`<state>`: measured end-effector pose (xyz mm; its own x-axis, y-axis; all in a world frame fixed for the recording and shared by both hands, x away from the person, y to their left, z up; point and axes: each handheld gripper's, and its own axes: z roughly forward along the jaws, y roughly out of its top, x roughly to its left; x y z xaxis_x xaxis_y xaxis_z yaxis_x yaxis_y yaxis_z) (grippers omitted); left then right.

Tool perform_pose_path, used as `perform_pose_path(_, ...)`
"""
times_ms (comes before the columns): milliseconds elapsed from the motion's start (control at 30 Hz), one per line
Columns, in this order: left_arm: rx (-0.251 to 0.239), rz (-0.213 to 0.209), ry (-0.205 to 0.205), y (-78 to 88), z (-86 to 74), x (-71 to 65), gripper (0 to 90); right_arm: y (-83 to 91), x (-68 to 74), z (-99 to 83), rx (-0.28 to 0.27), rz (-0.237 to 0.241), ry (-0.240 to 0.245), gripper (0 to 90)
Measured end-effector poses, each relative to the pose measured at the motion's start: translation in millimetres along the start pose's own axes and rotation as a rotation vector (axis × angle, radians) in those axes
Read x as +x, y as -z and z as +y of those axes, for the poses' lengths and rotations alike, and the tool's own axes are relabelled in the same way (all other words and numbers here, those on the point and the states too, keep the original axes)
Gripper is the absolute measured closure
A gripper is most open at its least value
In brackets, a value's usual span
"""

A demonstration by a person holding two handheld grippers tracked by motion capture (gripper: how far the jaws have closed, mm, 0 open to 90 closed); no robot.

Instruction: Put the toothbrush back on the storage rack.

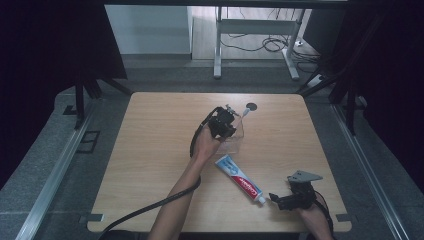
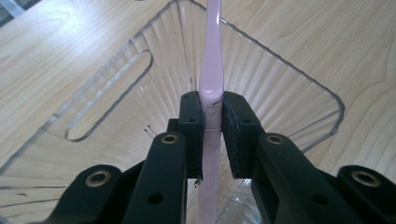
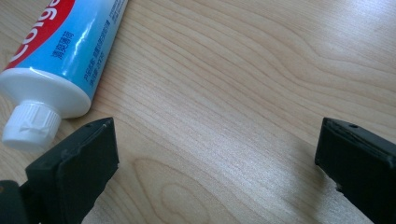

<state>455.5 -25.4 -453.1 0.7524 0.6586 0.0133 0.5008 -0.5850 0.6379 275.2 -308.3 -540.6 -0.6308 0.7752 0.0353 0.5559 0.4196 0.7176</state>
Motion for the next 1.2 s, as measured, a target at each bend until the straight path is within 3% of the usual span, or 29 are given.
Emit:
perform_pose_path(433, 0.062, 0.015, -0.044, -3.3, 1.6, -2.9, 77.5, -0.6, 0.4, -0.2, 0.006, -0.001, 0.003, 0.0)
perform_pose_path(933, 0.035, 0.029, -0.047, 2.1, 2.5, -5.0, 64.9, 0.3, 0.5, 0.5, -0.005, 0.004, 0.007, 0.0)
perform_pose_path(1200, 0.011, 0.029, -0.051, 12.7, 5.4, -5.4, 60.0, -0.1, 0.6, 0.4, -0.003, 0.003, 0.009, 0.0)
